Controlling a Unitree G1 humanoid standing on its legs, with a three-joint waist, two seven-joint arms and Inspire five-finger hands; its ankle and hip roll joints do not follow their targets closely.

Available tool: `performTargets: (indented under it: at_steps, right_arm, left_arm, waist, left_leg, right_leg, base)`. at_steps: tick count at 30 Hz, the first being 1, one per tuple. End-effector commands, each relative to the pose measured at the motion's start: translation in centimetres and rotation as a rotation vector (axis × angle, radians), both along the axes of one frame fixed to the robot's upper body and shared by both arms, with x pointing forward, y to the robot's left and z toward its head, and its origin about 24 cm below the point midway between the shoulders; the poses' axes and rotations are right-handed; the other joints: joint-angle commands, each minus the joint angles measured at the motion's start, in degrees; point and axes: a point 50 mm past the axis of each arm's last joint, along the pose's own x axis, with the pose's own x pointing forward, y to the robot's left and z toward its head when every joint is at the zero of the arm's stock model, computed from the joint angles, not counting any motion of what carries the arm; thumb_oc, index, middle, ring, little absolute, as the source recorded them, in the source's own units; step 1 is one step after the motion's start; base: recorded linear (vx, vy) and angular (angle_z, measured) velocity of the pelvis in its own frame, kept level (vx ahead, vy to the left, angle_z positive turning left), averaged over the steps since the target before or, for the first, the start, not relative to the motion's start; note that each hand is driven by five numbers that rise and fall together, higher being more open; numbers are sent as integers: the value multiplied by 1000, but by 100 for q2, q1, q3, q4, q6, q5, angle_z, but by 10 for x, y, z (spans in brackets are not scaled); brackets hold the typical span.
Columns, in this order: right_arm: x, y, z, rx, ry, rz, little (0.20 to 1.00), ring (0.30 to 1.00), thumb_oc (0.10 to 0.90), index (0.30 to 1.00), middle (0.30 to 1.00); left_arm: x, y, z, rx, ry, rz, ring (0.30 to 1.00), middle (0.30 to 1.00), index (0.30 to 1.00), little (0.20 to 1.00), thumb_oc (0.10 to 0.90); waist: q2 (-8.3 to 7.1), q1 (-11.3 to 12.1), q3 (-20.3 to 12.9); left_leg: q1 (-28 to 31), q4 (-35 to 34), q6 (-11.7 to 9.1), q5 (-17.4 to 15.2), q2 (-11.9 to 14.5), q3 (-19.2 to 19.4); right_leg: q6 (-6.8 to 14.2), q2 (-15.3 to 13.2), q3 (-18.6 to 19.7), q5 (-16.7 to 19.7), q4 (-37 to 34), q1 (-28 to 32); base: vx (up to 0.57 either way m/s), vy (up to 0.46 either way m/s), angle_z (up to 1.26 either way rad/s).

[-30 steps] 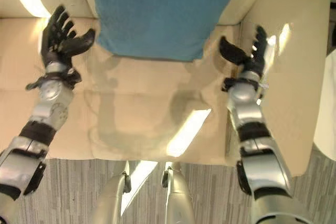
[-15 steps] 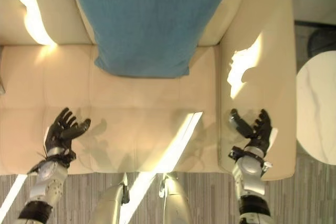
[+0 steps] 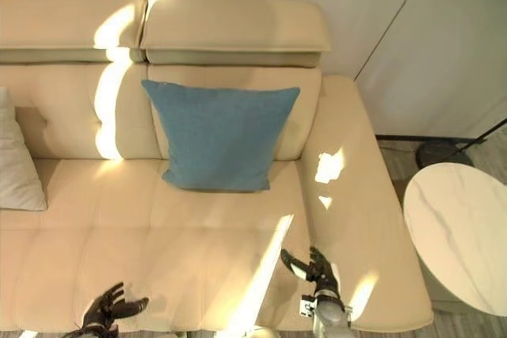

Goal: Pick up all the scattered cushions and arrange them neatly on the sofa.

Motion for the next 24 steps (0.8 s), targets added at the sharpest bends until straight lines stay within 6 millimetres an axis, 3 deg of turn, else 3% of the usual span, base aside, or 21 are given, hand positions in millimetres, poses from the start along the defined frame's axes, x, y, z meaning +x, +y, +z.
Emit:
performTargets:
  at_steps: [1, 3, 4, 11, 12, 13, 14, 15, 18, 19, 22, 24]
  right_arm:
    - [1, -19, 6, -82, -18, 31, 900, 900, 800, 900, 900]
    - [-3, -18, 3, -82, 8, 40, 900, 900, 800, 900, 900]
    - [-15, -18, -7, -71, 79, 36, 900, 900, 800, 900, 900]
    - [-27, -18, -17, -56, 148, 20, 900, 900, 800, 900, 900]
    - [-28, -20, -17, -61, 159, 18, 900, 900, 800, 900, 900]
    - [-27, -22, -18, -76, 184, 19, 900, 900, 800, 900, 900]
    - [-27, -22, -18, -76, 184, 19, 900, 900, 800, 900, 900]
    - [-28, -25, -19, -91, 210, 24, 900, 900, 800, 900, 900]
    - [-28, -27, -20, -101, 226, 29, 900, 900, 800, 900, 900]
    - [-28, -27, -20, -112, 245, 38, 900, 900, 800, 900, 900]
    - [-27, -28, -20, -108, 243, 27, 900, 900, 800, 900, 900]
    - [-27, -30, -20, -116, 253, 24, 900, 900, 800, 900, 900]
  left_arm:
    - [-4, 6, -2, 59, 55, -107, 900, 900, 900, 900, 800]
    - [-8, 6, -3, 60, 78, -116, 900, 900, 900, 900, 800]
    - [-18, 7, -7, 60, 128, -120, 900, 900, 900, 900, 800]
    - [-15, 7, -7, 68, 133, -141, 900, 900, 900, 900, 800]
    - [-7, 9, -5, 71, 123, -138, 900, 900, 900, 900, 800]
    - [8, 10, -1, 82, 84, -156, 900, 900, 900, 900, 800]
    - [8, 10, -1, 82, 84, -155, 900, 900, 900, 900, 800]
    - [9, 7, -2, 70, 86, -158, 900, 900, 900, 900, 800]
    - [7, 5, -4, 56, 97, -140, 900, 900, 900, 900, 800]
    - [10, -4, -6, 32, 90, -131, 900, 900, 900, 900, 800]
    - [12, -9, -7, 23, 80, -121, 900, 900, 900, 900, 800]
    - [19, -16, -7, 17, 70, -140, 900, 900, 900, 900, 800]
  waist:
    - [-98, 102, -180]
    - [-98, 113, -181]
    - [-103, 137, -215]
    - [-84, 186, -130]
    - [-100, 179, -62]
    - [-186, 162, 74]
    - [-180, 155, 71]
    - [-260, 174, 117]
    - [-282, 109, 60]
    - [-222, 9, -53]
    - [-154, -78, -137]
    - [-75, -183, -205]
  left_leg:
    - [328, 32, -173, -455, -10, 323]
    - [395, 32, -175, -478, 2, 333]
    - [545, 32, -176, -524, 34, 351]
    - [701, 37, -154, -492, 62, 336]
    - [582, 272, -158, -520, 73, 330]
    - [264, 975, -162, -807, 60, 352]
    - [224, 1033, -162, -839, 69, 342]
    - [204, 1634, -86, -1249, -77, 55]
    - [342, 2169, -68, -1362, -127, -200]
    - [707, 2387, -94, -1320, -117, -470]
    - [997, 2139, -161, -1305, -15, -480]
    - [1342, 1607, -169, -1471, 28, -312]
  right_leg:
    - [124, 170, -157, -434, 38, 205]
    - [123, 184, -149, -454, 38, 262]
    - [112, 223, -117, -506, 38, 410]
    - [92, 272, -80, -595, 38, 527]
    - [92, 248, -85, -604, 38, 519]
    - [58, 130, -111, -547, 38, 454]
    - [57, 134, -119, -546, 38, 445]
    - [40, 41, -83, -449, 38, 380]
    - [21, -1, -72, -344, 38, 291]
    - [13, -4, -10, -187, 38, 161]
    - [45, -5, -37, -114, 38, 83]
    - [118, -32, -96, 39, 38, -94]
  base:
    - [8, -40, -1]
    - [13, -41, -6]
    - [16, -45, -10]
    - [-29, -36, -7]
    - [-247, -33, -1]
    - [-249, -32, 1]
    - [-342, -6, 16]
    - [-211, 30, 11]
    - [-158, 77, 5]
    - [-97, 112, -5]
    - [-118, 150, -3]
    - [-147, 181, 15]
